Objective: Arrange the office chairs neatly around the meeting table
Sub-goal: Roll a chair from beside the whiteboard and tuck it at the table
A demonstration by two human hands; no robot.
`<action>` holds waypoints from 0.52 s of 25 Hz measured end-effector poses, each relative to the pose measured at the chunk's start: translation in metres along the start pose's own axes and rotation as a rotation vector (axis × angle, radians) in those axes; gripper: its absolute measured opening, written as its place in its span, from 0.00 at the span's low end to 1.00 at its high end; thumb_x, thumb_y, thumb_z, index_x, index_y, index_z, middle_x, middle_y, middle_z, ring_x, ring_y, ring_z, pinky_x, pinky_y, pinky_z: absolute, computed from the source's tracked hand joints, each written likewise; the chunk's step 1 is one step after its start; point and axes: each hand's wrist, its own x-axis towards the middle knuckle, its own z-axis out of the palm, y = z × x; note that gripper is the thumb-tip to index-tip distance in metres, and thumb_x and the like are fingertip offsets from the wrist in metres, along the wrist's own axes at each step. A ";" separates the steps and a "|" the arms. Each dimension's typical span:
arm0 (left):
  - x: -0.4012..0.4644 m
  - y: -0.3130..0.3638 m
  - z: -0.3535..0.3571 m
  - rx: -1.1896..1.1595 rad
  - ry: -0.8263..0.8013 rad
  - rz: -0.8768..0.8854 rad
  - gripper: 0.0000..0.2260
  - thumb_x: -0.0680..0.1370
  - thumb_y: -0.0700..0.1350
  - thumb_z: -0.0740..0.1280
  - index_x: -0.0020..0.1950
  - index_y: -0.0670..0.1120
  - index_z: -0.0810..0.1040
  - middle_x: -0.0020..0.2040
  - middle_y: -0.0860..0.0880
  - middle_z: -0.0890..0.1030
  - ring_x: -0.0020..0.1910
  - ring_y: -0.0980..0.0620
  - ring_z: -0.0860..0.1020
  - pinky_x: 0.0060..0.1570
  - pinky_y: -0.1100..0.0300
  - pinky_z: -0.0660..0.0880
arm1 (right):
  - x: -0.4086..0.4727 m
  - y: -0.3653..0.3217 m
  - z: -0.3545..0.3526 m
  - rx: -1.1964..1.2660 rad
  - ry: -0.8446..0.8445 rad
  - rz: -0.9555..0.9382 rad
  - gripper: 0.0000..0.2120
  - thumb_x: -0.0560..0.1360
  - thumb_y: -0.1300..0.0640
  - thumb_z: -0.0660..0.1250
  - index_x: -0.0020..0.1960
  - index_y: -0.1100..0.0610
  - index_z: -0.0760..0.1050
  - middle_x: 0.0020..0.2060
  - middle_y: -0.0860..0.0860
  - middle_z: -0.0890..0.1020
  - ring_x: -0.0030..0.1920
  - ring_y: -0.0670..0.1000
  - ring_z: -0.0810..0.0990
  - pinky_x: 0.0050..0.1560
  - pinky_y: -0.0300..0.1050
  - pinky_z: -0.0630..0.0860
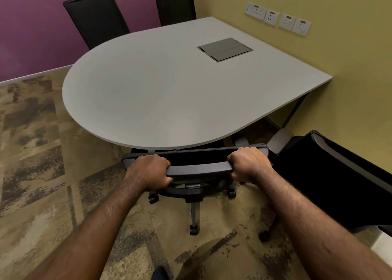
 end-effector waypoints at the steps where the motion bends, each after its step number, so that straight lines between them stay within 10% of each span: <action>1: 0.001 -0.001 -0.001 0.003 -0.001 0.001 0.07 0.69 0.58 0.64 0.36 0.56 0.70 0.29 0.58 0.71 0.28 0.61 0.68 0.34 0.59 0.65 | 0.001 0.000 -0.001 -0.003 0.006 -0.004 0.06 0.63 0.50 0.67 0.34 0.47 0.69 0.26 0.43 0.70 0.29 0.48 0.71 0.30 0.42 0.66; 13: 0.007 0.019 0.000 -0.018 0.005 0.001 0.08 0.70 0.57 0.63 0.37 0.55 0.71 0.30 0.57 0.72 0.30 0.56 0.72 0.34 0.57 0.67 | 0.002 0.021 -0.009 -0.037 0.012 -0.017 0.08 0.66 0.53 0.66 0.32 0.47 0.67 0.26 0.43 0.71 0.27 0.42 0.68 0.26 0.40 0.60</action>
